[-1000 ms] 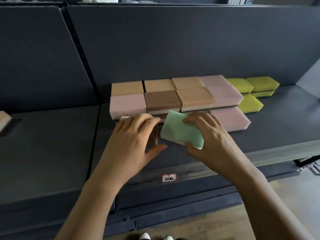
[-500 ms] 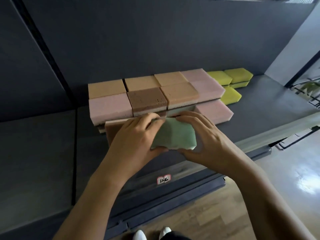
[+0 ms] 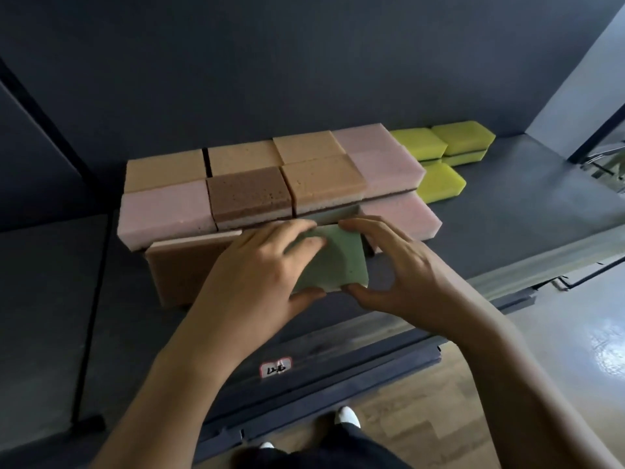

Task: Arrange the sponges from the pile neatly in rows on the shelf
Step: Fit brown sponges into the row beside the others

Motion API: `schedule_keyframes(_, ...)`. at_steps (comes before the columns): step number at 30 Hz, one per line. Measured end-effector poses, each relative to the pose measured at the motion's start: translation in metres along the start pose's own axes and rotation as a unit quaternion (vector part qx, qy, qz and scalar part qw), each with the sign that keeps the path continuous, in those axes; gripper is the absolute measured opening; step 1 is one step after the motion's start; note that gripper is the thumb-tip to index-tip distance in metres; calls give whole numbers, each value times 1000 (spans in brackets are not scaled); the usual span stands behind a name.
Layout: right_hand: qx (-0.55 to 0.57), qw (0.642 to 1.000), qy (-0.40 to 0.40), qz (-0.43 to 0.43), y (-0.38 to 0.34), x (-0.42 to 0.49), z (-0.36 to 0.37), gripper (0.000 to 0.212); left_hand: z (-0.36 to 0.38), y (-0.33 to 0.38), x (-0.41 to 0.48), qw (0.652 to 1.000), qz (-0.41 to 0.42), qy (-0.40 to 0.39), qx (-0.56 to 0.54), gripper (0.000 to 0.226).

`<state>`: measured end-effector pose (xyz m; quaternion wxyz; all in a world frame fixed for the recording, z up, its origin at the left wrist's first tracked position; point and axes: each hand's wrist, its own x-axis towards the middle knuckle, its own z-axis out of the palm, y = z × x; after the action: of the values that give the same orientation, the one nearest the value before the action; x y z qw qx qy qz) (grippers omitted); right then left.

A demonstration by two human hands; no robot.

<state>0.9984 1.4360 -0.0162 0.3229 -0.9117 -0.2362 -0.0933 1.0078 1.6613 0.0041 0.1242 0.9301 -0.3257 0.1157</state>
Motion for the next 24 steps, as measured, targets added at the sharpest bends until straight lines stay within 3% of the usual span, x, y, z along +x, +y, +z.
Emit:
schedule_keyframes(7,-19,999,-47,-5,42,-7,-21,81,21,26,17,998,-59,-12,16,59)
schedule_keyframes(13,-149,989,4,-2,75,0,-35,60,36,32,27,993,-112,-21,30,60)
schedule_keyframes(24,-159,987,15,-31,90,1,-31,48,44,47,35,989,-143,-33,32,59)
